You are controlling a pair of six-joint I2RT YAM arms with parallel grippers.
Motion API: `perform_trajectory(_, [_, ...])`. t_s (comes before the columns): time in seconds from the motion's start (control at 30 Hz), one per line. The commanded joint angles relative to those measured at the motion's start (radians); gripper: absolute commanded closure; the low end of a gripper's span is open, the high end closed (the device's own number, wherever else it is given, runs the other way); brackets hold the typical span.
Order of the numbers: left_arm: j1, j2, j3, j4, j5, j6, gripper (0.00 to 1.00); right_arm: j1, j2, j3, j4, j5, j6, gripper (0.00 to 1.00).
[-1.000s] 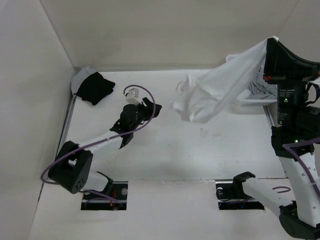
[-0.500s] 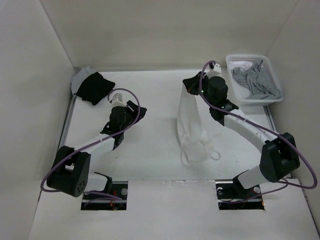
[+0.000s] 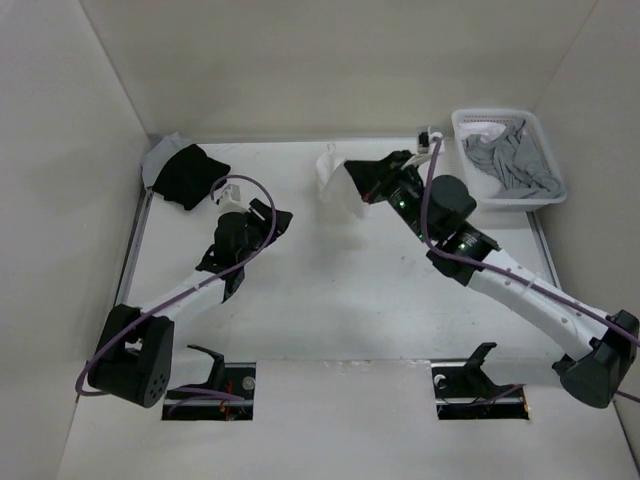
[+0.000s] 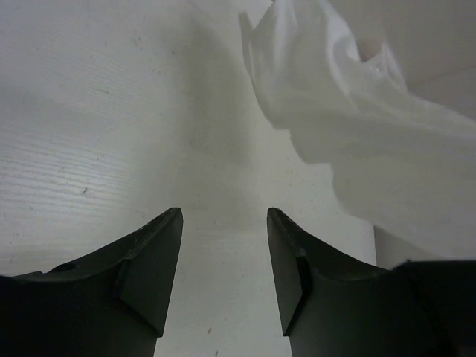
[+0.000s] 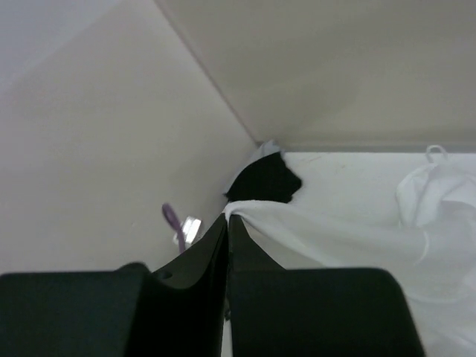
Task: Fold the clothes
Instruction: Move the tank top to the center of the board, then flatten the tank top out
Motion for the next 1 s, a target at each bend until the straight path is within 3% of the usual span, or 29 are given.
perform_trajectory(0.0, [0.027,-0.096,-0.020,0.021,-0.009,-0.018,0.54,0.134,0.061,-0.103,-0.096,0.060,-0.016,0.94])
perform_trajectory(0.07, [0.056,-0.133,-0.060,-0.009,-0.017,-0.019,0.55,0.176,0.079,-0.169,-0.119,0.044,0.022,0.87])
perform_trajectory(0.17, [0.097,-0.168,-0.103,-0.071,-0.029,-0.007,0.56,0.209,0.062,-0.242,-0.179,-0.052,0.019,0.64])
perform_trajectory(0.23, [0.123,-0.184,-0.123,-0.131,-0.043,0.019,0.59,0.210,-0.003,-0.289,-0.207,-0.062,0.022,0.60])
perform_trajectory(0.27, [0.125,-0.193,-0.128,-0.201,-0.061,0.063,0.65,0.164,-0.092,-0.352,-0.202,-0.037,0.022,0.58])
perform_trajectory(0.33, [0.101,-0.207,-0.128,-0.261,-0.089,0.096,0.71,0.101,-0.129,-0.403,-0.191,-0.020,0.028,0.67])
perform_trajectory(0.37, [0.053,-0.220,-0.129,-0.302,-0.127,0.116,0.74,0.037,-0.116,-0.427,-0.199,-0.026,0.043,0.82])
perform_trajectory(0.4, [0.032,-0.227,-0.134,-0.315,-0.146,0.125,0.74,-0.002,-0.079,-0.431,-0.213,-0.046,0.048,0.90])
perform_trajectory(0.5, [-0.073,-0.243,-0.152,-0.373,-0.247,0.131,0.75,-0.037,0.043,-0.411,-0.254,-0.109,0.054,0.94])
perform_trajectory(0.57, [-0.114,-0.230,-0.155,-0.384,-0.276,0.127,0.74,-0.021,0.102,-0.409,-0.256,-0.132,0.054,0.90])
perform_trajectory(0.67, [-0.165,-0.138,-0.134,-0.353,-0.267,0.120,0.69,0.030,0.168,-0.420,-0.230,-0.146,0.057,0.72])
perform_trajectory(0.7, [-0.183,-0.054,-0.108,-0.303,-0.247,0.122,0.69,0.088,0.211,-0.376,-0.231,-0.170,0.041,0.60])
perform_trajectory(0.73, [-0.186,-0.027,-0.106,-0.275,-0.246,0.119,0.69,0.113,0.235,-0.350,-0.233,-0.155,0.016,0.57])
perform_trajectory(0.97, [-0.180,-0.001,-0.112,-0.223,-0.236,0.117,0.69,0.147,0.346,-0.248,-0.309,-0.158,-0.041,0.55])
